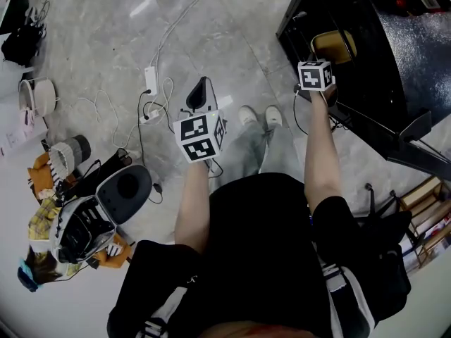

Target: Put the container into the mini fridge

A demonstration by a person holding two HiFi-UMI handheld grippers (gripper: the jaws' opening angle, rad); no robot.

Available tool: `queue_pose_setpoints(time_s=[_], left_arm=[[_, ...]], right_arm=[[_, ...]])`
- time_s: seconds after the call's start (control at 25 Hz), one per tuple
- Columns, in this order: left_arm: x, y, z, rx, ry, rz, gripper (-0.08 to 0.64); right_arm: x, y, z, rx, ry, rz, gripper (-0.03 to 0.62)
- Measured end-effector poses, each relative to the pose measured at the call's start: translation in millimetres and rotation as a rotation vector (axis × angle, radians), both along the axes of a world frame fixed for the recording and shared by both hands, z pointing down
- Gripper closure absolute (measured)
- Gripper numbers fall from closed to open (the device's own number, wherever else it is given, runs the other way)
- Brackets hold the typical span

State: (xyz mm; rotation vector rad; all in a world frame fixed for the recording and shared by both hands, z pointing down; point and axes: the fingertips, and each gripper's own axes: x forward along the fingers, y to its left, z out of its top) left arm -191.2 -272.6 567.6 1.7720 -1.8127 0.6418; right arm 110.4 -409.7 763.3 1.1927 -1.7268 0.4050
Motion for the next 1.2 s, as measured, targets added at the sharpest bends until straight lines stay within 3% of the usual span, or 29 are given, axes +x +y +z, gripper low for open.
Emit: queue_pose_setpoints(time_s=[0.2,0.4,0.56,0.76,1.0,1.2], left_arm=[[5,-8,-15,0.06,0.05,-0.041,0.555],[1,-16,-51,0.173,0.1,-0.1,0.555],[-10,-18,-86,0.264,0.131,-0.155,0.555],[-28,-16,-147,0.421,0.132,-0.217,0.554],[-51,-8,-225,0.629,0.062,-0.266,0.554],[-60,17,-261,0.71,0.024,-0.277,0.555]], right_arm=[[-15,1,-42,0.084,-0.116,0.052,0.571],[-70,8,-123,0.166,-0.441,0.066,0.572],[-130,26,-211,0.222,-0.683,-0.046,0.574],[-190,37,-338,0.382,-0.855,-0.318,0.575],[-231,44,-426,0.541,-0.943,-0.499,0.578],[-253,71,-455,0.583,-0.943,-0.587,0.58]])
